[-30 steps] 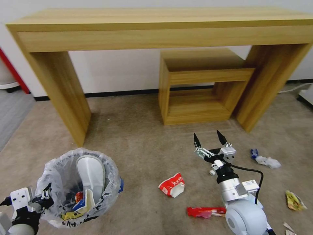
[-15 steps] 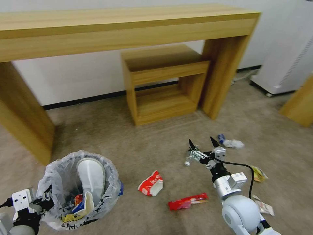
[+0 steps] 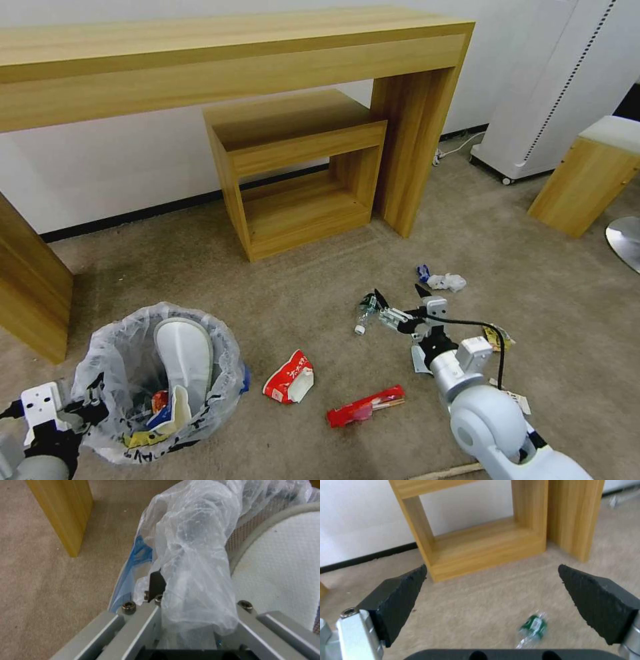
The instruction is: Pick up the trash bin and place the garbage on the floor into it.
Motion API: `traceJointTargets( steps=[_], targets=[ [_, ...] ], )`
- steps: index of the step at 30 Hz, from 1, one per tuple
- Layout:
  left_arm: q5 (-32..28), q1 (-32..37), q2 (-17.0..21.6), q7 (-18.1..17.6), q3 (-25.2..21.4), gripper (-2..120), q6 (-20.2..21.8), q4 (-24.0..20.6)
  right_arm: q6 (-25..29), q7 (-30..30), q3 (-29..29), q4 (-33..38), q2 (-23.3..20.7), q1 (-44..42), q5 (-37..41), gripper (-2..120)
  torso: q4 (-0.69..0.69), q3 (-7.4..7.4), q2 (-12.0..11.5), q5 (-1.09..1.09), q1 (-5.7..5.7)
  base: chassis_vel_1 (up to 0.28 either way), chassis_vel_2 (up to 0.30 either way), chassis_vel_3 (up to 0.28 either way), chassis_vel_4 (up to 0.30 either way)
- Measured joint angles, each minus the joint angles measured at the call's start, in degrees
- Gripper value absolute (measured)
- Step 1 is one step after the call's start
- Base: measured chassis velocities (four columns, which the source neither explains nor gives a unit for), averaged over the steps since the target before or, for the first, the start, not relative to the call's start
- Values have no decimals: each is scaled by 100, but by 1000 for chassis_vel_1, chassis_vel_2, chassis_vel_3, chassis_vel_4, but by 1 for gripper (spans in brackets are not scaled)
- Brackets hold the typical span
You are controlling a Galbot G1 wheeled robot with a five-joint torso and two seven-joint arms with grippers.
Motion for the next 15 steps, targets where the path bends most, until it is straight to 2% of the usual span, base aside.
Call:
traceJointTargets(
  steps=[6,9,15],
  targets=[
    [17,9,-11,11,5,1,-18,-2,-315,319,-45,49,94,13,324,100,-1,0,0,1,0,0,0,0,0],
    [21,13,1,10,1,1,-20,-19,-755,665,-94,146,111,99,875,100,-2,0,0,0,0,0,0,0,0],
    [21,22,-4,-31,-20,1,-36,-37,-1284,1084,-168,189,100,433,1721,100,-1,0,0,0,0,0,0,0,0]
  ],
)
